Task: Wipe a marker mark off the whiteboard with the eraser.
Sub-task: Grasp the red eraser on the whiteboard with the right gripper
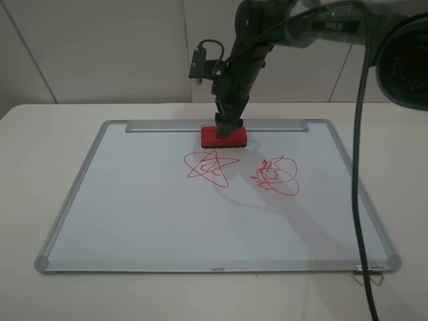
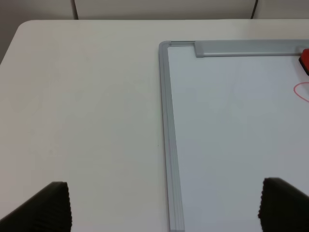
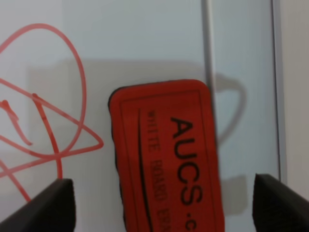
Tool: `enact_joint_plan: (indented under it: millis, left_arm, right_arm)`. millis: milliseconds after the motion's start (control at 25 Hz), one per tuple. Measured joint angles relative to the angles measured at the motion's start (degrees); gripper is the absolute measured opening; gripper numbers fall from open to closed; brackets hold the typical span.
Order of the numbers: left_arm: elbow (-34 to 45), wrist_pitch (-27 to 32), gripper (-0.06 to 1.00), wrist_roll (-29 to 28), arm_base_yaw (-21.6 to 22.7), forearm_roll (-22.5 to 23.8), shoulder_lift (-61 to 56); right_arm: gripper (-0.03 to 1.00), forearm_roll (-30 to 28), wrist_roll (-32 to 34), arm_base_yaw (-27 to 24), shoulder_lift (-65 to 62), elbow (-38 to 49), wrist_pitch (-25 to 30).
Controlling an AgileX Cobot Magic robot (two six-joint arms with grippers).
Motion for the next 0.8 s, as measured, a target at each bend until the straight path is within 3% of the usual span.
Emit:
enact_joint_plan:
  millis: [800]
  left_arm:
    - [0.00, 0.00, 0.77, 0.00, 0.00, 0.00, 0.00]
  right_arm:
    - [0.64, -2.02, -0.13, -0.55, 4.65, -0.67, -1.22]
